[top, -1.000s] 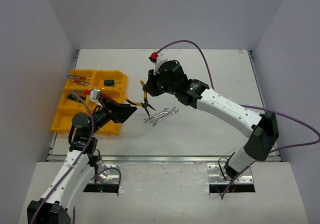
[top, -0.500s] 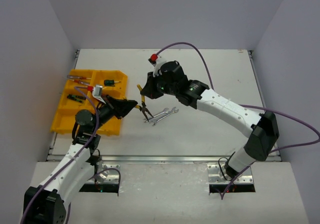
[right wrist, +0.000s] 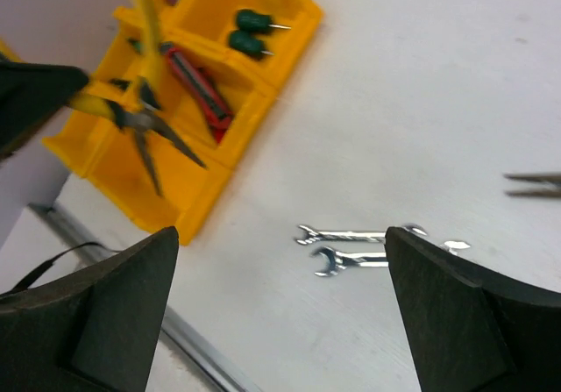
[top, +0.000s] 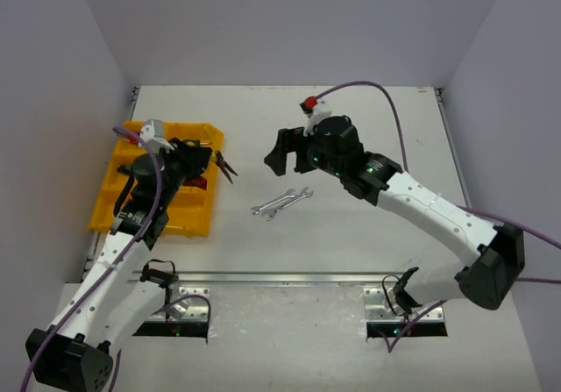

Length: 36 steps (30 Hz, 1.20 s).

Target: Sort the tools into containers

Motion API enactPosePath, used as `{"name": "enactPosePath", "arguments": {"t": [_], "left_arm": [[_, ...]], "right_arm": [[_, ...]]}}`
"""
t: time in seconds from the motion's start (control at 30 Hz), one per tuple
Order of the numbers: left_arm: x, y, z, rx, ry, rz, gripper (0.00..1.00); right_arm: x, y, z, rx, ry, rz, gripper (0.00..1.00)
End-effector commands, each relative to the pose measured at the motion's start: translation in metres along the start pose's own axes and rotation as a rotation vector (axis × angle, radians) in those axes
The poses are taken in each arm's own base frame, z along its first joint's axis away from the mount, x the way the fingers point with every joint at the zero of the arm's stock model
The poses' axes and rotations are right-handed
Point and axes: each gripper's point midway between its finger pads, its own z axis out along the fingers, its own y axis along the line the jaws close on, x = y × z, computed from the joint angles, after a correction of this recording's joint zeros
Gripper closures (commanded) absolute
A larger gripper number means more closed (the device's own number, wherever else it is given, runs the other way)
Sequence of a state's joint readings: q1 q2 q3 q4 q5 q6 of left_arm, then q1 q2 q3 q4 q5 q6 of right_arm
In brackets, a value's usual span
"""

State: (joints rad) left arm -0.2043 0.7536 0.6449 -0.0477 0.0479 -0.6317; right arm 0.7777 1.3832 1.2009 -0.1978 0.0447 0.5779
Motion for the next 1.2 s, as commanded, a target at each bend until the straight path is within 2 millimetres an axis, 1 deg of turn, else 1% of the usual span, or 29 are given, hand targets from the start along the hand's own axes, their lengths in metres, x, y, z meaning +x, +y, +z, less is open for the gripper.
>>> {"name": "enactPosePath", "arguments": {"t": [0.0,0.03,0.07,0.1,0.13,0.17,0.23,0.27,0.33,0.43,0.53,0.67,0.73,0.9,1.0,1.07,1.13,1.17], "left_arm": [[-0.039,0.098,-0.031,-0.623,-0.151,0.048,1.0],[-0.037,0.109,-0.036,-0.692,-0.141,0.036,1.0],[-0.058,0.121,-0.05,-0.803,-0.211,0.027,1.0],[-0.06,0.129,-0.056,-0.841,-0.214,0.022,1.0],[-0.079,0.148,-0.066,-0.924,-0.256,0.017,1.0],[-0.092,0.163,-0.076,-0.986,-0.282,0.005,1.0],[-0.106,0.18,-0.083,-1.051,-0.302,-0.026,1.0],[-0.111,0.19,-0.092,-1.106,-0.328,-0.045,1.0],[-0.125,0.199,-0.108,-1.191,-0.385,-0.078,1.0],[-0.142,0.203,-0.12,-1.225,-0.442,-0.065,1.0],[-0.152,0.216,-0.13,-1.292,-0.448,-0.008,1.0],[-0.143,0.237,-0.126,-1.325,-0.351,0.058,1.0],[-0.142,0.24,-0.124,-1.321,-0.347,0.066,1.0],[-0.146,0.244,-0.102,-1.26,-0.289,0.071,1.0],[-0.144,0.25,-0.096,-1.274,-0.261,0.052,1.0],[-0.143,0.257,-0.102,-1.311,-0.267,0.048,1.0],[-0.137,0.266,-0.115,-1.382,-0.287,0.04,0.99],[-0.134,0.269,-0.115,-1.386,-0.282,0.037,0.98]], "right_arm": [[-0.012,-0.077,-0.041,0.239,-0.121,0.036,0.01],[-0.011,-0.082,-0.049,0.248,-0.134,0.034,0.01],[-0.013,-0.093,-0.062,0.274,-0.161,0.03,0.01],[-0.019,-0.091,-0.07,0.269,-0.187,0.031,0.01],[-0.018,-0.096,-0.08,0.281,-0.197,0.016,0.01],[-0.017,-0.099,-0.087,0.292,-0.205,0.005,0.01],[-0.011,-0.103,-0.094,0.299,-0.204,-0.008,0.01],[-0.011,-0.103,-0.097,0.296,-0.207,-0.012,0.01],[-0.007,-0.106,-0.098,0.295,-0.198,-0.02,0.01],[-0.004,-0.106,-0.096,0.288,-0.186,-0.021,0.01],[-0.001,-0.101,-0.093,0.253,-0.168,-0.019,0.01],[-0.001,-0.103,-0.095,0.26,-0.173,-0.02,0.01],[-0.001,-0.102,-0.096,0.256,-0.175,-0.021,0.01],[-0.004,-0.098,-0.098,0.237,-0.184,-0.018,0.01],[-0.004,-0.093,-0.097,0.215,-0.18,-0.008,0.01],[-0.004,-0.091,-0.097,0.207,-0.177,-0.007,0.01],[-0.003,-0.092,-0.097,0.208,-0.177,-0.002,0.01],[-0.004,-0.092,-0.096,0.209,-0.177,0.0,0.01]]}}
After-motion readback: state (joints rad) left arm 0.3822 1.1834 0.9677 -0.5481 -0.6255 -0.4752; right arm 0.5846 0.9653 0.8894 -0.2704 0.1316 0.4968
